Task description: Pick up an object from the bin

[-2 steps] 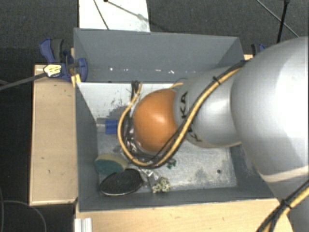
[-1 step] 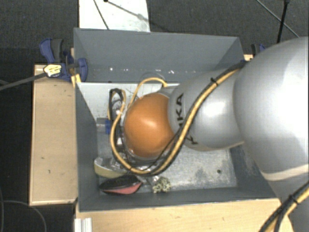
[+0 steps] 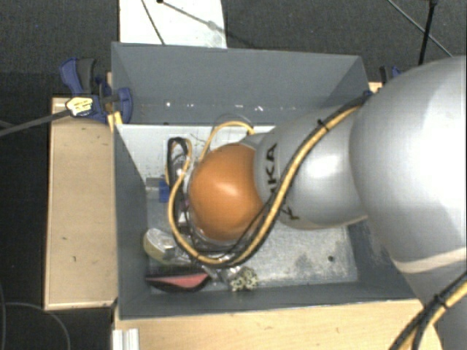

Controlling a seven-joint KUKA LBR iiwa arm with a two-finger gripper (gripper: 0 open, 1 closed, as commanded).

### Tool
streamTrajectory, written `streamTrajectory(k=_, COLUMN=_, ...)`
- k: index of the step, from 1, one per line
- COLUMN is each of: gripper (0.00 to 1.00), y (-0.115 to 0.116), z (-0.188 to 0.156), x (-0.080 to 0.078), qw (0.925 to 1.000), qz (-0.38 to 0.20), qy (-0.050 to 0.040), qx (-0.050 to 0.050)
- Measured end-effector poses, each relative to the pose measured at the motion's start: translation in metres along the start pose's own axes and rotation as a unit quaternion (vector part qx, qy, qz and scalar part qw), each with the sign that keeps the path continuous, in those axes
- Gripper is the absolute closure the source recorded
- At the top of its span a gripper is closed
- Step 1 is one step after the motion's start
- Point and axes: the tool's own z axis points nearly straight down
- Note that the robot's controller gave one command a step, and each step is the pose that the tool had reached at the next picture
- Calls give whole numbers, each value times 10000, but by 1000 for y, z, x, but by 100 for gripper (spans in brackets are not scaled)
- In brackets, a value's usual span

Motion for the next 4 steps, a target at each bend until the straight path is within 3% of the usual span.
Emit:
streamTrajectory(k=1, gripper=100, y=-75, z=-1, x=-8, qw=9997, qz=253, qy=-64, qx=-27)
streamTrajectory(k=2, gripper=100, y=-18, z=-127, x=22, qw=9991, qz=422, qy=-65, qx=-5)
streamTrajectory(k=3, gripper=100, y=-24, z=-92, x=-1, qw=9906, qz=1369, qy=-31, qx=-40)
streamTrajectory(k=4, gripper=0, y=-25, z=-93, x=-1, qw=9904, qz=1381, qy=-33, qx=-35)
